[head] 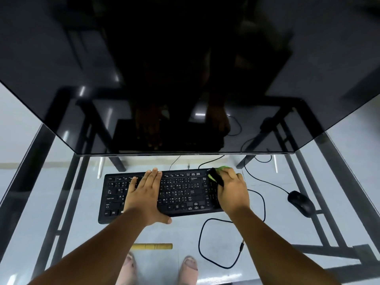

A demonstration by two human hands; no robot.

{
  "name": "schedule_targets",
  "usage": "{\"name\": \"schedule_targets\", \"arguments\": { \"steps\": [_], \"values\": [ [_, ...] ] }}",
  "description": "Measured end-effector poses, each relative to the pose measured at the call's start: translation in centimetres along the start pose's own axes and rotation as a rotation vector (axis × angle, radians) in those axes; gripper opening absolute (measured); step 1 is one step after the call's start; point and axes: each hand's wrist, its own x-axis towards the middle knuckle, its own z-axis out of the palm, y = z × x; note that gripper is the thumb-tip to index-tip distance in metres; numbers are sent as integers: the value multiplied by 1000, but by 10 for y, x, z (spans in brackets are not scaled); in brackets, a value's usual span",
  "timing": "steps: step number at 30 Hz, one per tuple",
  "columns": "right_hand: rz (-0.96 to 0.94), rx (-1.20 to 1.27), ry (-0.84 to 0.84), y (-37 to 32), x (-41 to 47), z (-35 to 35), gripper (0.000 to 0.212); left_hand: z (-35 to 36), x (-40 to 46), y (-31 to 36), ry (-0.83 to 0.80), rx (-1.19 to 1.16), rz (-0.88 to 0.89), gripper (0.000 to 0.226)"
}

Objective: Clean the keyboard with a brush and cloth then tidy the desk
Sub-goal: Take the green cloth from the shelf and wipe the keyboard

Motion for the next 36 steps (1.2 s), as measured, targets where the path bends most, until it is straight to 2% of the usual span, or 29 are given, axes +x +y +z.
{"name": "schedule_targets", "arguments": {
  "steps": [2,4,7,10,13,15,17,23,26,31,36],
  "values": [
    [97,28,45,-3,3,1,45,0,0,1,0,1,-3,143],
    [105,65,51,-18,8,6,44,-1,-1,0,-3,3,-5,143],
    [-53,94,-15,-28,11,11,48,-2,-1,0,-4,7,-7,143],
    [-168,114,-52,-6,2,5,55,-2,-2,2,-6,6,-9,142],
    [-90,137,2,18,0,0,54,-2,-2,2,-12,8,-12,142],
    [34,158,55,18,9,2,50,-3,-2,2,-18,9,-16,143],
    [80,166,58,11,17,3,48,-3,-1,3,-24,14,-24,143],
    [-85,219,-13,31,-2,-6,60,-5,0,5,-39,31,-38,144],
    [-49,239,-24,46,-3,-15,59,-6,0,9,-43,32,-50,145],
    [-7,226,-7,31,26,-11,54,-10,0,12,-52,44,-74,146],
    [-30,225,-10,36,0,-16,58,-10,0,14,-56,52,-84,146]
  ]
}}
